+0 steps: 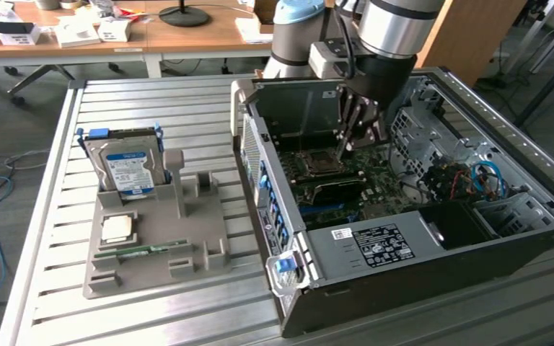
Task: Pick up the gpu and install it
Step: 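Press down on the gpu until it lock into place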
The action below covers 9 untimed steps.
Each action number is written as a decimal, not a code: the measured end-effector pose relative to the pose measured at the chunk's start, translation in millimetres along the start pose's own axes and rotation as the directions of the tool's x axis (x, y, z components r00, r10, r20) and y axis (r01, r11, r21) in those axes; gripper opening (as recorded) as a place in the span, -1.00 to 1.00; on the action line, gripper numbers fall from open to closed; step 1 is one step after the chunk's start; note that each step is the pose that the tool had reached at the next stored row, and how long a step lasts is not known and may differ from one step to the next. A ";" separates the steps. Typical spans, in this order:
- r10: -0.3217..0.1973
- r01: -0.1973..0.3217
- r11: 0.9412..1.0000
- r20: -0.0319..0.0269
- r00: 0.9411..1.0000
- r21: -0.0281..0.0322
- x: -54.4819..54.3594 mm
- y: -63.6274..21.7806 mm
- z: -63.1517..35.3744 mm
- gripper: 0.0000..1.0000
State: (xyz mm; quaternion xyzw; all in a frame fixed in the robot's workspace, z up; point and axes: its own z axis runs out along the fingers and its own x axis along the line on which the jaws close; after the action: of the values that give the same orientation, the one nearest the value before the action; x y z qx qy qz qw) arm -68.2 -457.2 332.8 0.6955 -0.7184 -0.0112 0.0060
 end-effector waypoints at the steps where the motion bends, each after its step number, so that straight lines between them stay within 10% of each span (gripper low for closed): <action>1: 0.000 0.000 1.000 0.000 1.000 0.000 0.0 0.0 1.8 -0.79; 9: 0.000 0.000 1.000 0.000 1.000 0.000 0.1 -0.4 16.5 -0.79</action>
State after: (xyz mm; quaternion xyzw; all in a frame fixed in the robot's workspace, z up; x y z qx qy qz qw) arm -68.3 -457.1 316.4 0.6955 -0.7184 -0.0112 0.0059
